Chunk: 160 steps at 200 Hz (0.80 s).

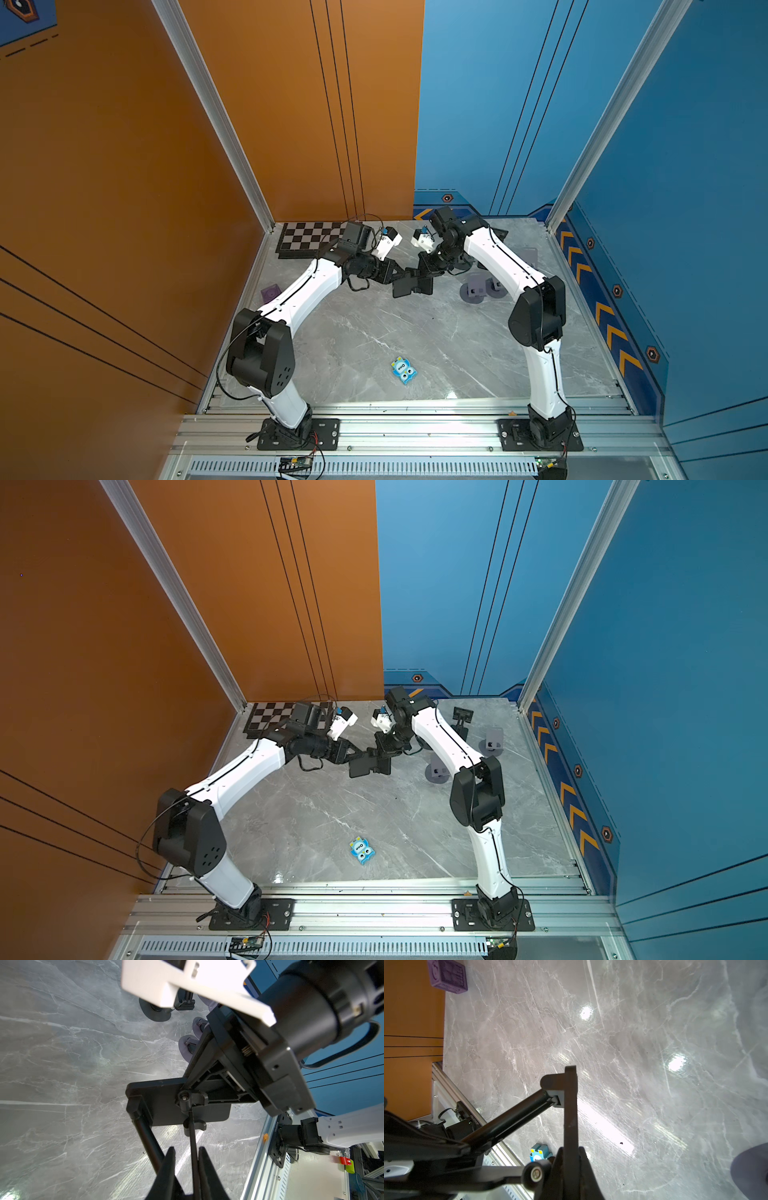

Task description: Open the phone stand

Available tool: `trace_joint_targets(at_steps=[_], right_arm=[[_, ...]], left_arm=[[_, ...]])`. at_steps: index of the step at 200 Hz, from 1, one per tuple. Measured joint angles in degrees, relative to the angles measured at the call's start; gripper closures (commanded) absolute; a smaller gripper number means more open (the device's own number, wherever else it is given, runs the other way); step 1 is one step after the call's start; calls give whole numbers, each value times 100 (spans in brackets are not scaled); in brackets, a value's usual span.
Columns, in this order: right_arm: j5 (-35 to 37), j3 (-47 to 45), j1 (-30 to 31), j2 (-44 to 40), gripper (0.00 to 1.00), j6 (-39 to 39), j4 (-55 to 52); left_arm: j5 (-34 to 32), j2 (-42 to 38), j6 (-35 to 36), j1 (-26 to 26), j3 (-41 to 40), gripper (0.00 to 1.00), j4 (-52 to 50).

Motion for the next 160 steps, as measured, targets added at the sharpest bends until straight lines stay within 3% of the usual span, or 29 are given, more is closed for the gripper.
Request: trace_joint_targets(at_steps=[81,160], right_arm=[[-634,-2,-39,107,100,2,70],[-1303,-15,-234,131,100,96,302]], left_arm=[[15,-142,-131,15,57,100,-168],[-83,164,-245,-116,903,100,-595]])
